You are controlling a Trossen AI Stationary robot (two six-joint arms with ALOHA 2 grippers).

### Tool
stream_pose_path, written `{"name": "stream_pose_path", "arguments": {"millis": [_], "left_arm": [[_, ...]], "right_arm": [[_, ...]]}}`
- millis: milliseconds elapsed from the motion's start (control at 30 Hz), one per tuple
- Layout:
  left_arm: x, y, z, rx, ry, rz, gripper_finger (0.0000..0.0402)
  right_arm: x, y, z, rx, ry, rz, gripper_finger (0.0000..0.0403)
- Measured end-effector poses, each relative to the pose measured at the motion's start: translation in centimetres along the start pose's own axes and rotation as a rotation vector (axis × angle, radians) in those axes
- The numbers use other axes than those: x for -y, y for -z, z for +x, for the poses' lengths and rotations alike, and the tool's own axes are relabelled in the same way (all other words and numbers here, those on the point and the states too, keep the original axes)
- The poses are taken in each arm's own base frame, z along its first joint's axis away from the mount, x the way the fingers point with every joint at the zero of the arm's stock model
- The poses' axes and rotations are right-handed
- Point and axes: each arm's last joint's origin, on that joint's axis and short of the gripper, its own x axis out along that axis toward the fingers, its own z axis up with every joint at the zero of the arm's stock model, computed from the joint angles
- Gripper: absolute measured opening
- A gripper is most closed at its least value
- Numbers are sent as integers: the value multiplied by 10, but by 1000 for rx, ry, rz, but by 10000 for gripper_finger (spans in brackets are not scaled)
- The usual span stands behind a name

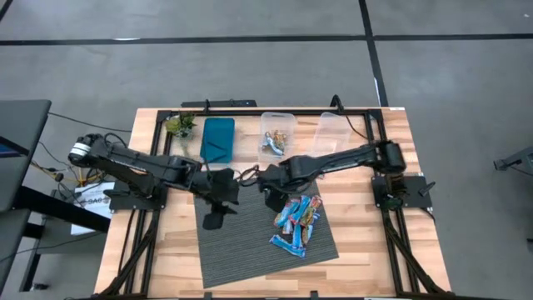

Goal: Pick and place Granola Bars by type
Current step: Put the yellow granola bar into the left transparent bin

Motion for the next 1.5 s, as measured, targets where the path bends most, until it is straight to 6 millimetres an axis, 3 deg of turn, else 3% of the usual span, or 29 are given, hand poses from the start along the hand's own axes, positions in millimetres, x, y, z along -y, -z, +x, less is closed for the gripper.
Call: {"name": "stream_pose_path", "arguments": {"millis": [167, 267, 633, 900, 1033, 1233, 1500], "left_arm": [[16, 9, -6, 75, 65, 29, 135], [19, 22, -18, 136, 62, 10, 135], [6, 78, -69, 336, 9, -154, 135], [2, 91, -84, 368, -8, -189, 135], [2, 92, -85, 370, -10, -189, 135], [2, 93, -84, 355, -16, -188, 135], [2, 93, -84, 353, -16, -188, 135]], "right_arm": [[-8, -5, 16, -60, -3, 60, 178], [-10, -4, 15, -67, -9, 93, 187], [-14, -7, 22, -58, -32, 146, 243], [-22, 0, 57, -197, -14, 150, 244], [-26, 4, 59, -214, -4, 156, 243], [-35, 11, 59, -218, 1, 156, 211], [-44, 13, 58, -207, -63, 152, 97]]}}
